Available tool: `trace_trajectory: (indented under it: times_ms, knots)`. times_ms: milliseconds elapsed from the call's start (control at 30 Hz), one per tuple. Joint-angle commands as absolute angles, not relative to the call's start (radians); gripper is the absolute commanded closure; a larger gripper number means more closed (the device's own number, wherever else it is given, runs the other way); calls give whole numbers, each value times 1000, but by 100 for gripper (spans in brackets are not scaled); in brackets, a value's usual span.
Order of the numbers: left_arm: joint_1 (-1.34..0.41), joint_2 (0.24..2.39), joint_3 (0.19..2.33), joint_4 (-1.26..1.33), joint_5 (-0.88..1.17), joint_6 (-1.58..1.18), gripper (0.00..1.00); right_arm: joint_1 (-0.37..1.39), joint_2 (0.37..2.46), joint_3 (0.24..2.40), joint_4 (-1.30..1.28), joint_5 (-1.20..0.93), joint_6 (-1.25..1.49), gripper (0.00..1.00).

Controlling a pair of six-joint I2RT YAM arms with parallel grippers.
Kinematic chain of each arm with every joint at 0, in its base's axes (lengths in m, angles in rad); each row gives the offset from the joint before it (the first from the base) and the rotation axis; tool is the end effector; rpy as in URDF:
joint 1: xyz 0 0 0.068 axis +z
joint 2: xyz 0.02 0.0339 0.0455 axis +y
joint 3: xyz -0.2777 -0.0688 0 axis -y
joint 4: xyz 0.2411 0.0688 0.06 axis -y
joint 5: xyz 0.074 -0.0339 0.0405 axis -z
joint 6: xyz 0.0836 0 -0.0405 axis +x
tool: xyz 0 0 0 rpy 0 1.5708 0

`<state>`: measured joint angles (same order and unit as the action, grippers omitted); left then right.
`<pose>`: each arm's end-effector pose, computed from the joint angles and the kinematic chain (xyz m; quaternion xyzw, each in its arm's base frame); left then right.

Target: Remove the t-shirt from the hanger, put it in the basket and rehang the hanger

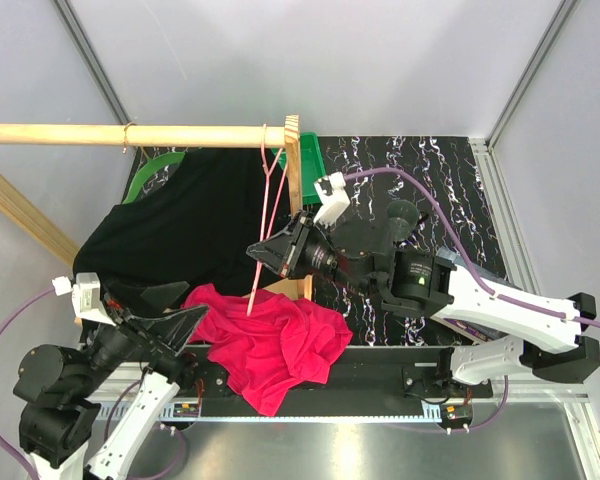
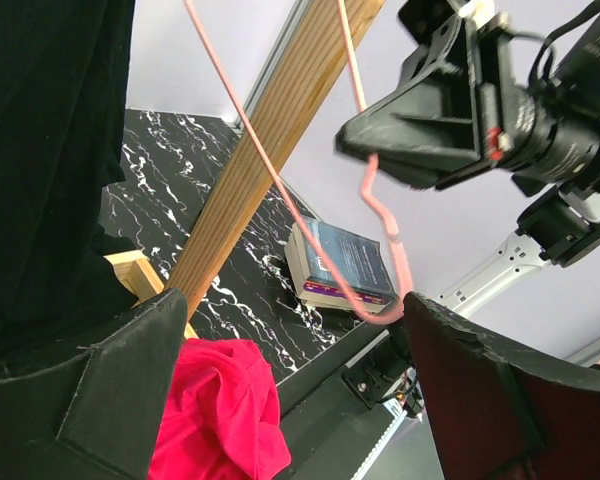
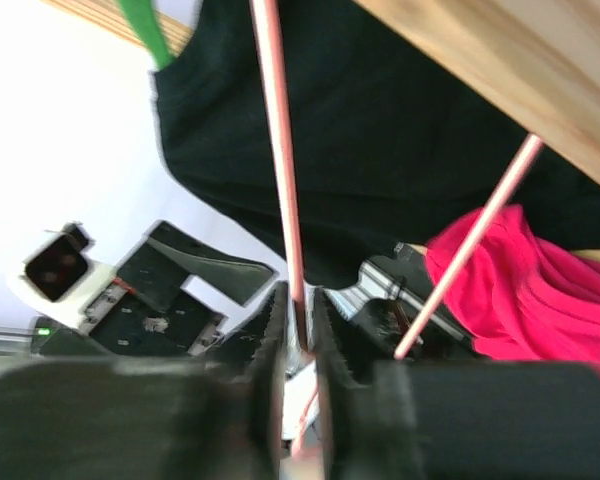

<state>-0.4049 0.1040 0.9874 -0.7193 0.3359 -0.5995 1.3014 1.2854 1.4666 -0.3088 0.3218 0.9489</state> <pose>-0.0097 -0.0258 0.3917 0.0649 0.6470 -0.4567 0.6071 0.1107 0.3016 0.4629 -0.0257 0.7481 0.5365 0.3896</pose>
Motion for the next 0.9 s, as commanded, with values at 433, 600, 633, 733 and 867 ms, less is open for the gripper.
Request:
trace_trajectory:
  times_ms: [433,600,633,733,867]
  knots:
    - [-405,65,993,-798,278,-615,6,1296,974,1102,-394,275,875,0]
    - [-405,15,934,-824,239,-652,6,1298,914,932,-397,296,787,0]
    - [-405,14,931,-828,235,-653,6,1296,911,907,-396,301,766,0]
    - [-405,26,934,-870,230,-635,6,1298,939,815,-341,318,743,0]
    - [-405,15,894,-902,242,-632,7,1298,1026,732,-226,346,729,0]
